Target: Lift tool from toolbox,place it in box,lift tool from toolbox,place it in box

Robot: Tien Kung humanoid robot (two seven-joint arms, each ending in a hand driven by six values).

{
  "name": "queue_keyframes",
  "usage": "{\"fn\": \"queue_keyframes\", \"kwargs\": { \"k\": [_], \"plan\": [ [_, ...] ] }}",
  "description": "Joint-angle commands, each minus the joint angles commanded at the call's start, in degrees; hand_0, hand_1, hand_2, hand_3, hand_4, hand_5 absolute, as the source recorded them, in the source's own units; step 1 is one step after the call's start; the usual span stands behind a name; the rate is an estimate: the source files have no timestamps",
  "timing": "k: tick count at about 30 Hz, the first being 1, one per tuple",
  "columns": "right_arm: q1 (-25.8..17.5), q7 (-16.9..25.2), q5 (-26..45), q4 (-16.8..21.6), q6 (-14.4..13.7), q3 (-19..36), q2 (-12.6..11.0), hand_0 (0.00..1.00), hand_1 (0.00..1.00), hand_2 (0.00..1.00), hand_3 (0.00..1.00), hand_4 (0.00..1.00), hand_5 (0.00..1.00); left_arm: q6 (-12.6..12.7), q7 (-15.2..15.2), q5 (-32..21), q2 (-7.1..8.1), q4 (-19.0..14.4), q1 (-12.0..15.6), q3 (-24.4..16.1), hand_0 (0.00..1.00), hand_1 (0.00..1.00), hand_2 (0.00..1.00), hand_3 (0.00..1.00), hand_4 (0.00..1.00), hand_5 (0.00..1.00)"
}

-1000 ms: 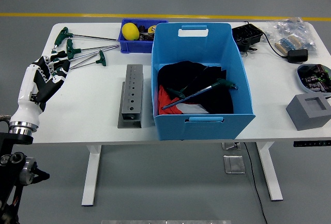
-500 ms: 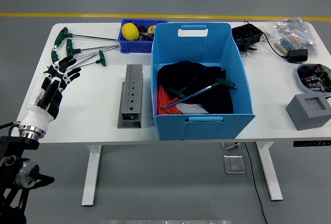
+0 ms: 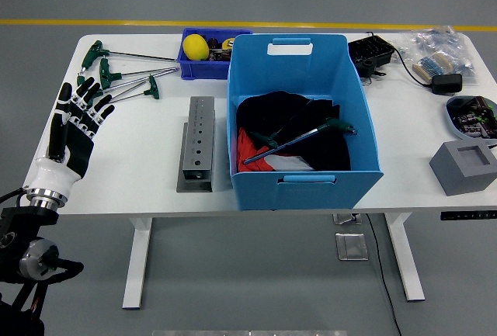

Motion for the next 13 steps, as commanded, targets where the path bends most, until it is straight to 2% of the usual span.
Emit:
{"fn": "queue_keyframes", "kwargs": {
  "k": [1, 6, 7, 13],
  "plan": [
    [-0.05, -0.03, -0.04, 0.0, -0.01, 0.05, 0.02, 0.684, 0.673, 0.746, 0.602, 0.846, 0.691, 0.08, 0.05, -0.87, 0.05, 0.08, 0.08, 0.01, 0.889, 0.901, 0.998, 0.94, 0.998, 0.829],
    [-0.21, -0.14, 0.11, 0.0, -0.04, 0.17, 0.11, 0.684, 0.673, 0.746, 0.602, 0.846, 0.691, 0.72, 0.07, -2.7, 0.1, 0.51, 0.3, -0.35, 0.889, 0.901, 0.998, 0.94, 0.998, 0.829],
    [-0.24, -0.18, 0.09, 0.0, -0.01, 0.11, 0.13, 0.683, 0.672, 0.745, 0.603, 0.846, 0.689, 0.92, -0.06, -3.35, 0.07, 0.63, 0.23, -0.43, 0.886, 0.892, 0.998, 0.994, 0.998, 0.769],
    [-0.42, -0.26, 0.04, 0.0, 0.09, -0.05, 0.19, 0.683, 0.672, 0.745, 0.603, 0.846, 0.689, 3.13, -0.56, -6.55, 0.07, 0.9, 0.11, -1.28, 0.886, 0.892, 0.998, 0.994, 0.998, 0.769]
  ]
}}
